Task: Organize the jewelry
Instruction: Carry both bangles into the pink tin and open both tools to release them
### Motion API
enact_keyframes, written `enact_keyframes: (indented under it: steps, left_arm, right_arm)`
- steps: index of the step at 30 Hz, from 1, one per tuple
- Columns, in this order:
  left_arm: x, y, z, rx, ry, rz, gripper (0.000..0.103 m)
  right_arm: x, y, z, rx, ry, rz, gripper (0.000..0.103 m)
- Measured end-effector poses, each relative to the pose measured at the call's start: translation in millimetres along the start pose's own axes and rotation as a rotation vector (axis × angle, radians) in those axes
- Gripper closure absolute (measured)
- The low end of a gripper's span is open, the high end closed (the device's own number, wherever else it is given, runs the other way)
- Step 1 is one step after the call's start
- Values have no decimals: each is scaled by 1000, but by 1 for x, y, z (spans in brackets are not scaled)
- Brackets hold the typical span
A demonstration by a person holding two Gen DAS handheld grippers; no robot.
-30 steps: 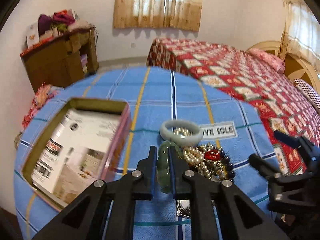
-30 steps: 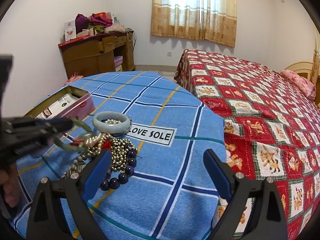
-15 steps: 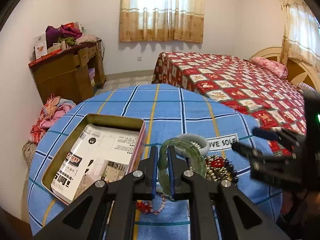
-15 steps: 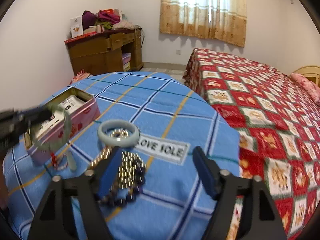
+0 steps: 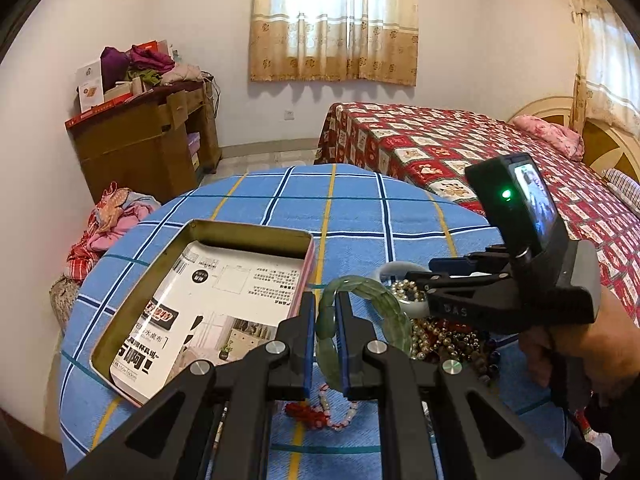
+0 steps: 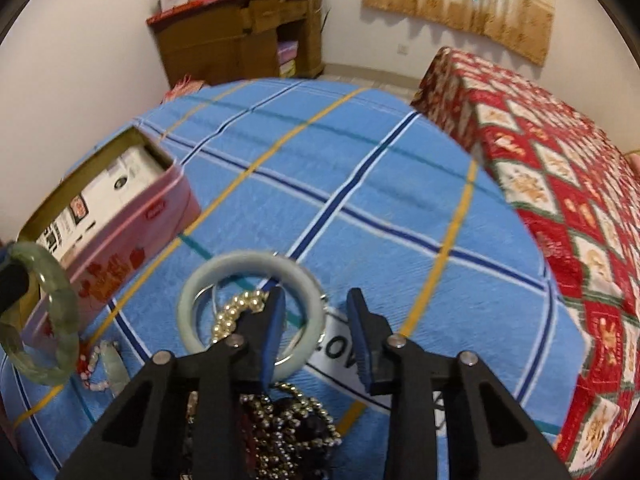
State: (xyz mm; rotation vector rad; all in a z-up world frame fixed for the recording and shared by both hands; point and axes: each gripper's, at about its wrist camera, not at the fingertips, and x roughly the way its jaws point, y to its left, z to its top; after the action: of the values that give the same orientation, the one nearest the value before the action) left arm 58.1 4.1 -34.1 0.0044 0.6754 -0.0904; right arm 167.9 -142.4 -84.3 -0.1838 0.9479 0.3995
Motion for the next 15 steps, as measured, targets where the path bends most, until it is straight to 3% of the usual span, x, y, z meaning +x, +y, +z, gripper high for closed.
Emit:
enact_keyframes:
  steps: [2, 4, 7, 15]
  left_arm:
    - [0, 4, -1, -11, 4, -2, 94]
    - [-1, 8, -2, -23, 6, -4, 94]
    - [-4, 13, -3, -35, 3, -4, 94]
    - [-16, 28, -2, -65, -17, 9, 94]
  right_arm:
    - [-2, 1, -2, -3, 8, 22, 79]
    - [-5, 6, -5, -27, 13, 26, 79]
    - [-10, 8, -10, -31, -1, 51, 88]
    - [-28, 20, -11, -41, -81, 28, 90]
